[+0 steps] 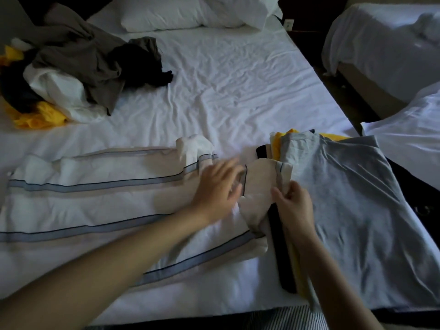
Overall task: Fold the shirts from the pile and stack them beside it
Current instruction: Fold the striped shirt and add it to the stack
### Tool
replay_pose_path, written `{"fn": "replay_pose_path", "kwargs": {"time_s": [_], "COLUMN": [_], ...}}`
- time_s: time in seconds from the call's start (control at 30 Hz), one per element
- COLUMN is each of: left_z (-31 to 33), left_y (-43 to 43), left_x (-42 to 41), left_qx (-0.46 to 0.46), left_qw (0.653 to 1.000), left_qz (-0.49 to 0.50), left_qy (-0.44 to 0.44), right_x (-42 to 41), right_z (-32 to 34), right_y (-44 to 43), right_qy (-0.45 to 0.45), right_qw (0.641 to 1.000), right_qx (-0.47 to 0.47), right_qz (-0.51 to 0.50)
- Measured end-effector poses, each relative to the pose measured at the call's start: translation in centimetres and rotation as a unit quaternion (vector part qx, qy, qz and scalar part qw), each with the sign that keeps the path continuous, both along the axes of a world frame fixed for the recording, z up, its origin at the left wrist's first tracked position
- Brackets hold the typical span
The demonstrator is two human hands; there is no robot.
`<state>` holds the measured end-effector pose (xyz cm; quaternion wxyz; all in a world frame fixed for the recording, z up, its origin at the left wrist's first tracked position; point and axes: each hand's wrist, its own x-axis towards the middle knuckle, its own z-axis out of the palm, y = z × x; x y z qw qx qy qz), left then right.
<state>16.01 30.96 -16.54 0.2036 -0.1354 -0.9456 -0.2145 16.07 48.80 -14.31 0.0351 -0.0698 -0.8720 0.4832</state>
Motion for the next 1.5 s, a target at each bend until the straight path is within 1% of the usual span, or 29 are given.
{"fn": "replay_pose_path", "kwargs": {"time_s": [0.07, 0.13, 0.2, 0.23, 0.37, 0.47, 0.5, 0.53, 0.6, 0.63, 0.67, 0.7, 0.73, 0.77, 0.8, 0.83, 0.87, 0.9, 0.93, 1.0, 1.03, 1.07, 1.17, 1.23, 1.33, 1.37, 1.4, 1.43, 1.5], "left_z": [-2.0, -3.4, -3.5, -3.3, -3.6, -3.9, -3.9, -3.7, -3.4, -3.1, -2.4, -1.4, -0.3, 0.9, 2.1, 3.3, 4.3, 4.9, 5.4, 5.3, 5.1, 5.0, 5.5, 5.9, 7.3, 7.8, 8.6, 9.1, 8.9], "left_y": [1.2, 1.3, 1.1, 1.1, 1.3, 1.0, 0.9, 0.9, 0.7, 0.7, 0.7, 0.8, 0.8, 0.8, 0.8, 0.9, 0.9, 0.8, 0.7, 0.4, 0.3, 0.3, 0.6, 0.3, -0.8, -1.0, -0.7, -0.2, 1.3], "left_x": [2.9, 4.9, 5.4, 5.3, 5.0, 4.9, 4.8, 4.7, 4.3, 4.1, 3.9, 3.7, 3.5, 3.0, 2.5, 2.0, 1.5, 1.0, 0.6, 0.2, 0.1, 0.2, -0.1, -0.7, -2.0, -2.3, -2.1, -1.7, -0.3], "left_qx": [-0.055, -0.096, -0.073, -0.059, -0.095, -0.088, -0.075, -0.063, -0.046, -0.025, 0.024, 0.107, 0.201, 0.278, 0.33, 0.361, 0.367, 0.341, 0.277, 0.079, 0.001, -0.041, -0.101, -0.093, 0.079, 0.145, 0.186, 0.161, -0.044], "left_qw": [0.998, 0.993, 0.995, 0.996, 0.99, 0.989, 0.99, 0.99, 0.989, 0.989, 0.989, 0.982, 0.967, 0.95, 0.937, 0.927, 0.923, 0.929, 0.937, 0.93, 0.921, 0.919, 0.933, 0.944, 0.957, 0.945, 0.926, 0.911, 0.889], "left_qz": [-0.03, -0.049, -0.051, -0.048, -0.083, -0.112, -0.115, -0.12, -0.134, -0.132, -0.123, -0.099, -0.06, -0.014, 0.03, 0.057, 0.059, 0.039, 0.007, -0.039, -0.05, -0.054, -0.032, -0.005, 0.069, 0.08, 0.07, 0.054, 0.007], "left_qy": [-0.032, -0.054, -0.054, -0.047, -0.058, -0.038, -0.032, -0.034, -0.049, -0.06, -0.084, -0.118, -0.143, -0.139, -0.109, -0.087, -0.095, -0.137, -0.212, -0.357, -0.387, -0.388, -0.343, -0.316, -0.271, -0.281, -0.32, -0.375, -0.455], "right_x": [-0.6, -0.9, -1.7, -2.3, -1.6, 0.3, 0.6, 0.8, 1.1, 1.3, 1.7, 2.1, 2.5, 3.0, 3.4, 3.7, 4.1, 4.4, 4.9, 5.9, 6.3, 6.6, 7.1, 7.1, 6.6, 6.5, 6.5, 6.5, 6.7], "right_z": [0.4, 1.4, 2.4, 2.6, 2.2, 1.5, 1.7, 2.1, 2.8, 2.6, 2.5, 2.2, 1.7, 1.2, 0.5, -0.3, -1.3, -2.1, -2.6, -3.4, -3.7, -3.9, -4.1, -3.7, -3.3, -3.2, -3.2, -3.1, -2.8], "right_y": [-0.3, -0.5, 0.0, 0.6, 3.2, 3.8, 3.9, 3.9, 3.3, 2.8, 2.0, 1.2, 0.5, -0.1, -0.6, -1.0, -1.3, -1.6, -1.9, -2.0, -2.0, -1.9, -1.4, -1.0, -0.5, -0.4, -0.3, -0.3, -0.6], "right_qy": [0.015, 0.025, 0.017, -0.002, -0.115, -0.243, -0.266, -0.276, -0.262, -0.23, -0.175, -0.094, 0.007, 0.096, 0.156, 0.194, 0.216, 0.23, 0.23, 0.232, 0.228, 0.216, 0.205, 0.205, 0.2, 0.2, 0.197, 0.194, 0.196], "right_qw": [0.998, 0.987, 0.958, 0.95, 0.948, 0.902, 0.888, 0.885, 0.914, 0.936, 0.956, 0.974, 0.977, 0.96, 0.932, 0.901, 0.875, 0.857, 0.851, 0.861, 0.868, 0.872, 0.872, 0.867, 0.864, 0.862, 0.86, 0.858, 0.854], "right_qx": [-0.035, -0.154, -0.286, -0.313, -0.295, -0.357, -0.375, -0.372, -0.296, -0.238, -0.178, -0.107, -0.02, 0.063, 0.117, 0.16, 0.199, 0.237, 0.266, 0.277, 0.272, 0.27, 0.276, 0.273, 0.244, 0.236, 0.23, 0.226, 0.215], "right_qz": [0.045, 0.041, 0.013, -0.002, -0.039, 0.001, 0.023, 0.049, 0.097, 0.122, 0.151, 0.177, 0.212, 0.256, 0.307, 0.353, 0.385, 0.396, 0.39, 0.357, 0.347, 0.346, 0.348, 0.363, 0.393, 0.401, 0.41, 0.419, 0.431]}}
